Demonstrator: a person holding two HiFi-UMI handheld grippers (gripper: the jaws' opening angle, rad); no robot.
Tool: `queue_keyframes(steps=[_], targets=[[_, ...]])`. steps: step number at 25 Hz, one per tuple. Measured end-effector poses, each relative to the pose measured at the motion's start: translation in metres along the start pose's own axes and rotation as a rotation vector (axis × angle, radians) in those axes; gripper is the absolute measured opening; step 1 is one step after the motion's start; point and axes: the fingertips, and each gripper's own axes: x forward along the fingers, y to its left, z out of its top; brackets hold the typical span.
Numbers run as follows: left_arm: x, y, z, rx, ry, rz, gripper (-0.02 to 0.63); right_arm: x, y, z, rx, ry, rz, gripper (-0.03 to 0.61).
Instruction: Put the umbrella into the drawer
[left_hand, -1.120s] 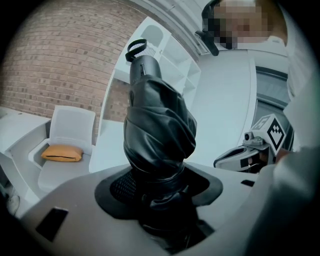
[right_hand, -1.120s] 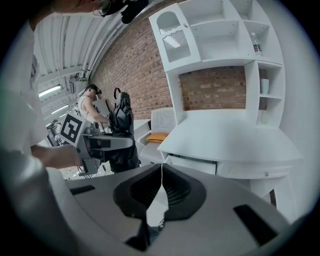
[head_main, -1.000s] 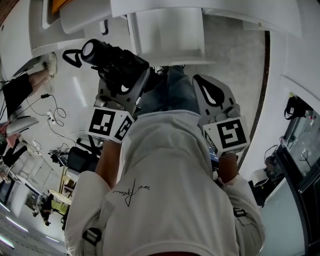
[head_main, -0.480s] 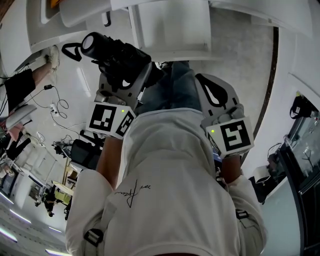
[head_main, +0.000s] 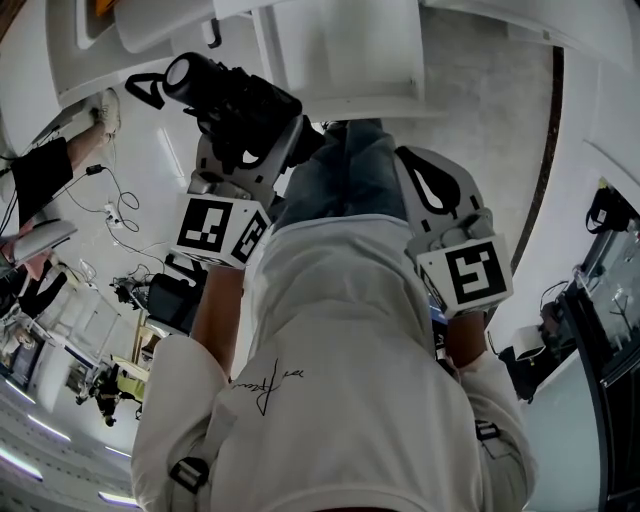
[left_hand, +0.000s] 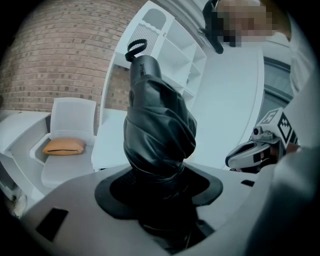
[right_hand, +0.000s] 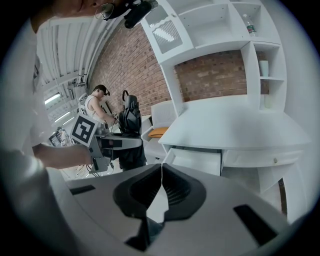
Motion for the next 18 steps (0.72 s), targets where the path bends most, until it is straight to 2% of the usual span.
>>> queue_keyframes(steps=[18], targets=[[0.040,-0.001,-0.011,0.029,0.068,-0.011,0.256,0.007,-0.027,-0.005,0.059,0.001,0.018,0.026]])
